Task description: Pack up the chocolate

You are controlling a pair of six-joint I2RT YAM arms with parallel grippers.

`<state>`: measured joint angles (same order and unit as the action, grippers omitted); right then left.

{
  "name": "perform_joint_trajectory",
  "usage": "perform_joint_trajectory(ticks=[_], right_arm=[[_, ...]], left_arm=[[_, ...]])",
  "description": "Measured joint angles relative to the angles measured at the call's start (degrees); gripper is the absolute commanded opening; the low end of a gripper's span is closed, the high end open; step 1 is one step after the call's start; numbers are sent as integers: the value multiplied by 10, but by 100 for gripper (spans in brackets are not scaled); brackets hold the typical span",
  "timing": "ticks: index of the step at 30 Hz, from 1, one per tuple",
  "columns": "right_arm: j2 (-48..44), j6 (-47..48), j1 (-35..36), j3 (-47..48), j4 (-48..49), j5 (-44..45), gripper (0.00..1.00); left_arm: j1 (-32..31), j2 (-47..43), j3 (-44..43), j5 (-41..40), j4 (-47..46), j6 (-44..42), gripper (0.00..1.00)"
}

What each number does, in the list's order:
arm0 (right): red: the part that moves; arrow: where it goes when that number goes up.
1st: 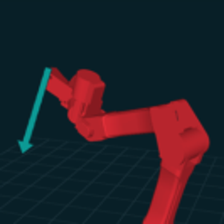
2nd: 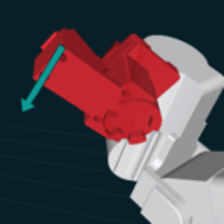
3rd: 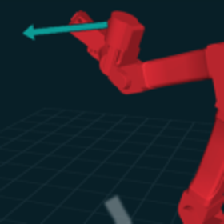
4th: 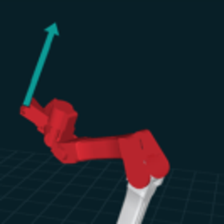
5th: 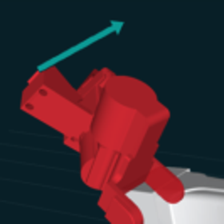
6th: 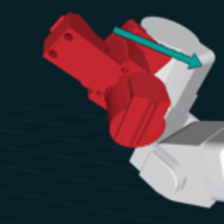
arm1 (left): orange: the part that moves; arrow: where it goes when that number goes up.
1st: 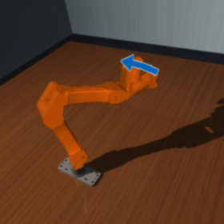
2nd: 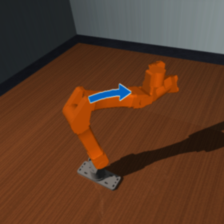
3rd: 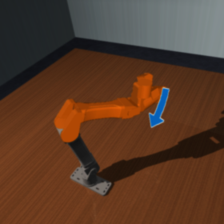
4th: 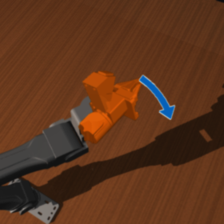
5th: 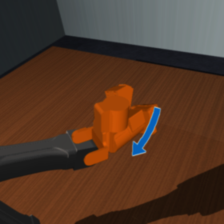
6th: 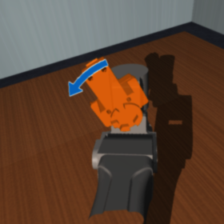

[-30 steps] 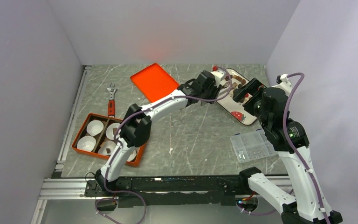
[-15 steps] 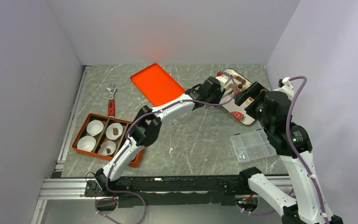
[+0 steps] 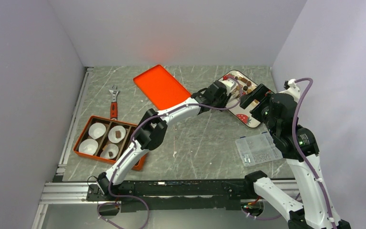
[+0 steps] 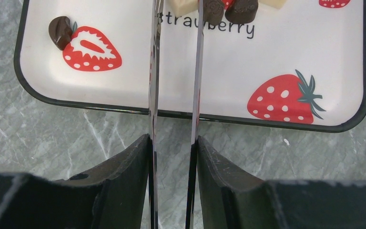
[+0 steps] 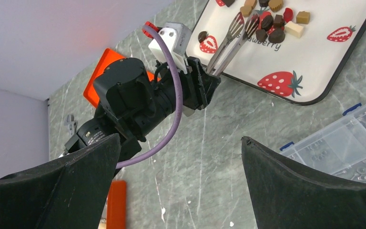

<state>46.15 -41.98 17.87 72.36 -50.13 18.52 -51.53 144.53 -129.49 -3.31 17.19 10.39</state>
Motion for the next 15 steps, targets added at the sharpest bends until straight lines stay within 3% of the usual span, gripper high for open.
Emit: perform_joint_trajectory(ticks=[15], right_arm=[[4, 4, 0, -2, 0, -10, 100]], left_arm=[[-3, 14, -9, -12, 3, 10, 36]])
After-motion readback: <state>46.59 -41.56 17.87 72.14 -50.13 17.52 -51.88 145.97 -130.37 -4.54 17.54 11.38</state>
